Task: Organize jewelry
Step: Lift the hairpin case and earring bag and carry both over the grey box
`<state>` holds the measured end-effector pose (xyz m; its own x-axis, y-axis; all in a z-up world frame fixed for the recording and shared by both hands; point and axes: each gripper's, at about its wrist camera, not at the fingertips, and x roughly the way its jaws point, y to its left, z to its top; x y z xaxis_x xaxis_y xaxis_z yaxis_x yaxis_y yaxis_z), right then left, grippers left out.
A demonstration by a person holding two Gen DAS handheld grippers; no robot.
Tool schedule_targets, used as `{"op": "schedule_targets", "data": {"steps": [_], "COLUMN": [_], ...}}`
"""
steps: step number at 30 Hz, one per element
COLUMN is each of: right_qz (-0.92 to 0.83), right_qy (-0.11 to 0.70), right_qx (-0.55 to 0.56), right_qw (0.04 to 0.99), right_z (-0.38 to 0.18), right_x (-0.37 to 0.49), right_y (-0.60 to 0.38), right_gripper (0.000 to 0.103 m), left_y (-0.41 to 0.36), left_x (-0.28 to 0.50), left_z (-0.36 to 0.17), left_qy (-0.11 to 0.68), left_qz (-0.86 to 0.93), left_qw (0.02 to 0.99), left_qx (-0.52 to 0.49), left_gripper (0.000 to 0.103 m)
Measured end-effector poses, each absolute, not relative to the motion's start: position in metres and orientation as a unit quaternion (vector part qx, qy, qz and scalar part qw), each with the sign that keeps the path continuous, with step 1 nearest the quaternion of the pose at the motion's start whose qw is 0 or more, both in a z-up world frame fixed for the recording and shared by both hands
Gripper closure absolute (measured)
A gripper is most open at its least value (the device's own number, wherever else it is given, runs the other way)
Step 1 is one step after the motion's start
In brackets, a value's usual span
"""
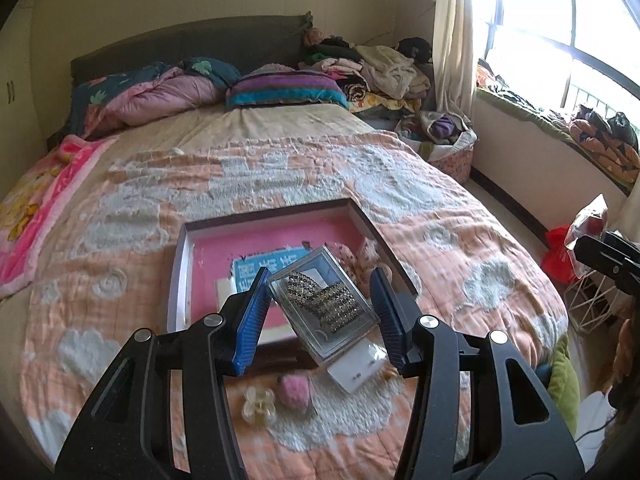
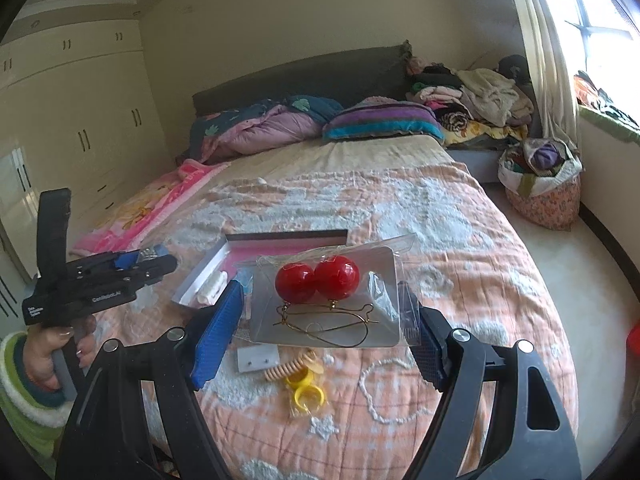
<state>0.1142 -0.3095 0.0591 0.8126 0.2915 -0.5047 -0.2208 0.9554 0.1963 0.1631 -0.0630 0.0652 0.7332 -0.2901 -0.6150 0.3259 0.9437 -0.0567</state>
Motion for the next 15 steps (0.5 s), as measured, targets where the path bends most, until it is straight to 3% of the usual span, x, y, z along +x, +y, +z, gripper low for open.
{"op": "schedule_targets", "data": {"steps": [15], "right_qz": [0.154], "right_qy": [0.278], "right_qx": [0.041], "right_qw": [0.947], "right_z": [0.069], "right_x": [0.166], "right_y": [-0.275], "right_gripper": [0.026], "left_y": [-0.049], "left_x": [0.211], "left_z": [0.053], "left_qy": [0.344], "left_qz": [-0.160], "left_qw": [0.925], "left_qx": [0.023], "left_gripper": [0.061]}}
